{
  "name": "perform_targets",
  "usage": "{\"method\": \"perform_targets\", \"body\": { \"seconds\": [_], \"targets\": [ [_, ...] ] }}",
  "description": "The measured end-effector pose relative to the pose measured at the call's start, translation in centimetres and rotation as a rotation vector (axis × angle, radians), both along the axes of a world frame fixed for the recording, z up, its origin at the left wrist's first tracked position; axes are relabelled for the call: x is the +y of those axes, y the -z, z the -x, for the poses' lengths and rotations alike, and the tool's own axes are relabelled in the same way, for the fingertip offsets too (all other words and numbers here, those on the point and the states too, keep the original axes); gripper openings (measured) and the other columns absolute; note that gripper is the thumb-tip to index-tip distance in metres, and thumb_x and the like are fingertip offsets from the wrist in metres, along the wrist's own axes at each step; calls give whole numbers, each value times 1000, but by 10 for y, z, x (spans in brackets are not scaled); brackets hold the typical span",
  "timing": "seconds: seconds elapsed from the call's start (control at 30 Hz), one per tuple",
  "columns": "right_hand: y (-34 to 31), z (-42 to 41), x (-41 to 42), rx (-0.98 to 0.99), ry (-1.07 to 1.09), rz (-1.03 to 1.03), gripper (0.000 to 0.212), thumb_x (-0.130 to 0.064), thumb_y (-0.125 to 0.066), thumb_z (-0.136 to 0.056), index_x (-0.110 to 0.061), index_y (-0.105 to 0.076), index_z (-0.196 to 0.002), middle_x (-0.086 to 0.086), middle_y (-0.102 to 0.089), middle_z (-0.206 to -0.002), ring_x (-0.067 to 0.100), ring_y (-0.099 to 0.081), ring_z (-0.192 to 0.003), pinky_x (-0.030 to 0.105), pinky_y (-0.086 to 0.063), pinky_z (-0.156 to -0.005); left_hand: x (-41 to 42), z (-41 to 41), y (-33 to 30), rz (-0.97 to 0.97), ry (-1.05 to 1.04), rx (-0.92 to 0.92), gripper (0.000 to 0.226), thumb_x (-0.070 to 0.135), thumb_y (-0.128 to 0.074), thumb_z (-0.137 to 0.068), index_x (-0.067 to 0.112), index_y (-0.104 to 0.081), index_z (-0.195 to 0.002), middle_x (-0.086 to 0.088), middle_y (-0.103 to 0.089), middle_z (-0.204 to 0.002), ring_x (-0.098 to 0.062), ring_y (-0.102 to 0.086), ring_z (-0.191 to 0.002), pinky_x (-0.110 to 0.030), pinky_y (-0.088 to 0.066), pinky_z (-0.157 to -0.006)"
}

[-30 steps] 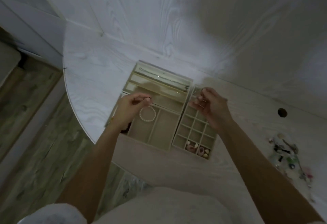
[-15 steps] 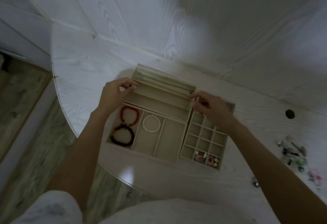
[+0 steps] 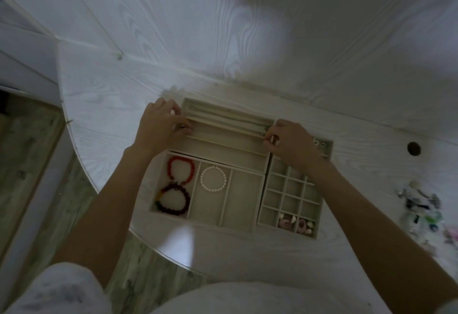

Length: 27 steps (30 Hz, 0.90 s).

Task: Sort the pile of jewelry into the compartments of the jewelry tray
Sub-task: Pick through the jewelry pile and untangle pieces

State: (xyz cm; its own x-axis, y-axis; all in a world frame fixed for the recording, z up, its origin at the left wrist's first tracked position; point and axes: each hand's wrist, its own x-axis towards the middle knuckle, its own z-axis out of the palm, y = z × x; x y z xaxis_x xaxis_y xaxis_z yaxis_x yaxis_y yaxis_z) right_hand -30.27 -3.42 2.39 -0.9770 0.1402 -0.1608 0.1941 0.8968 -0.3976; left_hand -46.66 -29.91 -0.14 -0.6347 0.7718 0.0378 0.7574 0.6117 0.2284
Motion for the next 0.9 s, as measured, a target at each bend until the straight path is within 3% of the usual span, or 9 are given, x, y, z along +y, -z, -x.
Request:
{"method": "perform_targets", "body": {
  "seconds": [0.17,0.3,0.43,0.63,0.9],
  "targets": [
    [8,0,-3,-94,-68,-151,19,-21,-59,-90,-13,-72,-100,12,-62,-96,29,-55,-93,35,-36,-83,4,12,1,65,66,-31,18,23,-88,-62,20,-78,-77,-9,-59,-76,-31,-53,-69,-35,-36,-64],
    [12,-2,-10,6,-65,-112,5,-6,-74,-75,-6,-73,-80,13,-60,-74,32,-58,-71,35,-43,-71,7,20,-6,58,132,-17,19,21,-89,-58,19,-77,-73,-7,-61,-72,-30,-54,-65,-34,-39,-62],
    [14,7,-20,2,-124,-234,16,-12,-87,-54,-15,-72,-58,4,-54,-59,24,-55,-54,25,-42,-59,17,23,-8,98,245,11,20,22,-91,-55,19,-76,-68,-4,-60,-64,-28,-54,-61,-31,-38,-60],
    [18,11,-27,-92,-198,-348,20,-26,-88,-49,-22,-69,-52,-2,-54,-55,16,-54,-52,21,-36,-56,18,27,-5,148,312,46,19,19,-91,-52,20,-75,-62,2,-60,-58,-25,-52,-58,-29,-37,-58],
    [23,7,-21,-155,-227,-449,30,-14,-90,-41,-19,-62,-48,-1,-52,-55,15,-51,-50,21,-33,-53,13,32,-3,117,289,57,16,15,-89,-54,17,-75,-62,2,-61,-58,-25,-50,-58,-30,-34,-58]
  ]
}}
